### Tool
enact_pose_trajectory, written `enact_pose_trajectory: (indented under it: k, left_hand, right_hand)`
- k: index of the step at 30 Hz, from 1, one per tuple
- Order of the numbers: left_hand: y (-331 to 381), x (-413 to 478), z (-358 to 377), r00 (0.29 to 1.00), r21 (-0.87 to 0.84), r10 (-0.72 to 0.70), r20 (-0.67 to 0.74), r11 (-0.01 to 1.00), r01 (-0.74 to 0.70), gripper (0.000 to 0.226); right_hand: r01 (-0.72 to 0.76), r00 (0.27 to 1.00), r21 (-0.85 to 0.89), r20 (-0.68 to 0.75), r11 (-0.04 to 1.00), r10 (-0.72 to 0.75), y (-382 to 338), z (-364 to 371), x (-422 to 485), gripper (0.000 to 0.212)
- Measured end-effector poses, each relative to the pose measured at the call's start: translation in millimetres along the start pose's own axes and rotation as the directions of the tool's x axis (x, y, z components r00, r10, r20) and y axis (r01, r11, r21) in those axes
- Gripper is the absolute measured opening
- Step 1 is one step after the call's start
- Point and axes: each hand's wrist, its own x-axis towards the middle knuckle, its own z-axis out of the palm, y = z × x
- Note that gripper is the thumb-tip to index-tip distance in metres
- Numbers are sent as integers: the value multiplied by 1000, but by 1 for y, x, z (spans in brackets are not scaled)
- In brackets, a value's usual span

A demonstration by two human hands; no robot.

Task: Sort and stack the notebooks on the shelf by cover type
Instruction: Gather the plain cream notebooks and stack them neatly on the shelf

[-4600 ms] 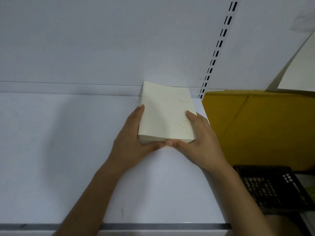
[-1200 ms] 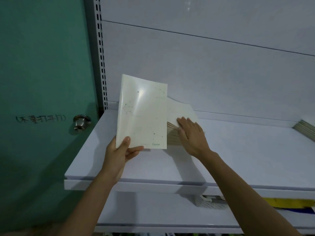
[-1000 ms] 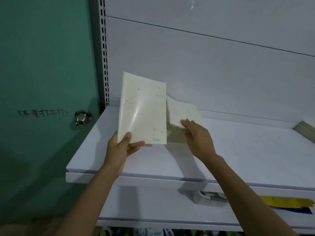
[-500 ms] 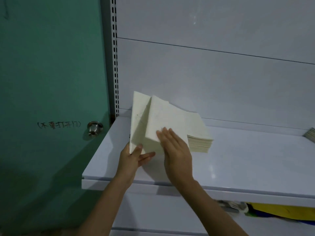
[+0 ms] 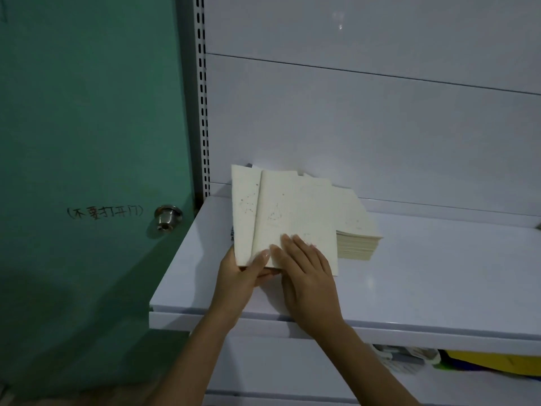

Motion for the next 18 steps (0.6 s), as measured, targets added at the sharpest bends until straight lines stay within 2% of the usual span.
enact_pose_trajectory:
  k: [3,6,10,12,14,15,16,18]
  left_hand:
    - [-7,5,-1,999,56,44,-22,997,-43,34]
    - [-10,8,-1,998,98,47,-42,994,-43,36]
    - [-9,5,1,996,132,65,-55,990,-58,31]
    - [-3,-1,2,995,107,75,-60,992,-68,29]
    - [4,-10,5,994,72,98,-57,993,-94,30]
    - [5,-17,7,993,65,107,-59,993,-103,30]
    - [6,-26,10,992,55,112,-64,993,-108,29]
    - [6,-43,19,990,27,119,-76,993,-117,26]
  right_hand:
    - [-19,1000,-7,18,1000,20,2,3,-1,39]
    - [-38,997,-32,67,999,40,2,6,-1,40]
    - [-64,989,21,139,998,60,-4,-2,0,43]
    - [-73,990,31,120,997,68,-7,-13,-1,44]
    - [-189,982,71,9,979,188,-8,-28,-4,45]
    - [-288,953,129,-59,949,297,-8,-36,-8,45]
    - [-393,903,214,-97,895,419,-8,-43,-13,46]
    - [-546,774,413,-86,729,628,-4,-62,-28,54]
